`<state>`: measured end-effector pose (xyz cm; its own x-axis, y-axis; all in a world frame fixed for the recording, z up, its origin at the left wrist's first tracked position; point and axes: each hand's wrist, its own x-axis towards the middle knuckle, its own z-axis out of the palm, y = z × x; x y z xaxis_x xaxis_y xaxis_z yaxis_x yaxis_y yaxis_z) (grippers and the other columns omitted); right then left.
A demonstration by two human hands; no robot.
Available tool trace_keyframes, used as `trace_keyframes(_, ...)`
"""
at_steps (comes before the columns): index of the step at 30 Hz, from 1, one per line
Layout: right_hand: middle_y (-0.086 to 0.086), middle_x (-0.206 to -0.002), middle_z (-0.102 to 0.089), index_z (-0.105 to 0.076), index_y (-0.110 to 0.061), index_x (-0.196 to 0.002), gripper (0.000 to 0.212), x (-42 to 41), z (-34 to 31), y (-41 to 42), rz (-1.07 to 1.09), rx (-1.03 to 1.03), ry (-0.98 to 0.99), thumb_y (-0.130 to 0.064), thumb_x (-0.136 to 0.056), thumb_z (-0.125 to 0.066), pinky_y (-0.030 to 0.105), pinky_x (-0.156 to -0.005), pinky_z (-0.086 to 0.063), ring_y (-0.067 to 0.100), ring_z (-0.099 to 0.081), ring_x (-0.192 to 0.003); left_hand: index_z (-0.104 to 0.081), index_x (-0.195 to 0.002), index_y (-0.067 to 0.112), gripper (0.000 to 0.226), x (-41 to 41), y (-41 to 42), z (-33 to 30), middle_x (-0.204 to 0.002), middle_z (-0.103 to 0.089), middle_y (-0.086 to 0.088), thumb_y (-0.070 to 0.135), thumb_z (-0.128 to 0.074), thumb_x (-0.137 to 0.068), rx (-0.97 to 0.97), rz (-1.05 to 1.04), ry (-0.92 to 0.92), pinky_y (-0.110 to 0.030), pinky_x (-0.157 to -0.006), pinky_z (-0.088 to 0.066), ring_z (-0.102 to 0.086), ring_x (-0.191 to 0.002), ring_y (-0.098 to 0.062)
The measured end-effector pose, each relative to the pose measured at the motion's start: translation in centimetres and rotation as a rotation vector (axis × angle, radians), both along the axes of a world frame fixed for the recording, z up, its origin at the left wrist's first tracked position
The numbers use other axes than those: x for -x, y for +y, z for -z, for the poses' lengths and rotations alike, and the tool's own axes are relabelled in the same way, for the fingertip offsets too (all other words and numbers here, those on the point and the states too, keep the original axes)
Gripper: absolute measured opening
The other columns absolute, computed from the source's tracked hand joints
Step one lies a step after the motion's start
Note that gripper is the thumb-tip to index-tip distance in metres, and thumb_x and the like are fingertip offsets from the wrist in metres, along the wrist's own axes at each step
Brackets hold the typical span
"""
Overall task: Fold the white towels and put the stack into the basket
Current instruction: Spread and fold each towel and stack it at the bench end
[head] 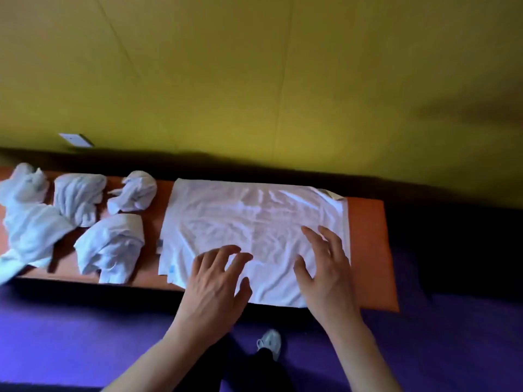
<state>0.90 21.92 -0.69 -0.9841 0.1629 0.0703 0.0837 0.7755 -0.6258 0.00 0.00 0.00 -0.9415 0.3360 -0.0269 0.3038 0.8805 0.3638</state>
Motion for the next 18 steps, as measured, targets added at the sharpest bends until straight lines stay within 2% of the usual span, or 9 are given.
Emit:
trace_keyframes(8,-0.007,-0.146,-0.039,-0.044,-0.034,-0.144,0.053,0.6,9.8,-1.1,-0.002,0.053,-0.106,-0.03,-0.093,-0.057,0.04,-0.101,-0.049,0.017,-0.049,-0.128,-0.06,-0.122,0.028,0.039,-1.5,-0.3,8.9,-0.128,-0.057,0.004,0.031,-0.056,-0.084,0.014,-0.032,-0.047,-0.038,-0.096,-0.043,-0.057,-0.116,-0.021)
trace_keyframes(18,-0.004,-0.144,-0.041,-0.046,-0.03,-0.143,0.052,0.8,23.4,-2.1,-0.007,0.054,-0.045,-0.025,-0.093,-0.06,0.043,-0.105,-0.045,0.017,-0.047,-0.13,-0.061,-0.123,0.027,0.041,-1.4,-0.4,22.5,-0.127,-0.059,0.002,0.035,-0.052,-0.084,0.017,-0.04,0.033,-0.04,-0.095,-0.044,-0.059,-0.109,-0.028)
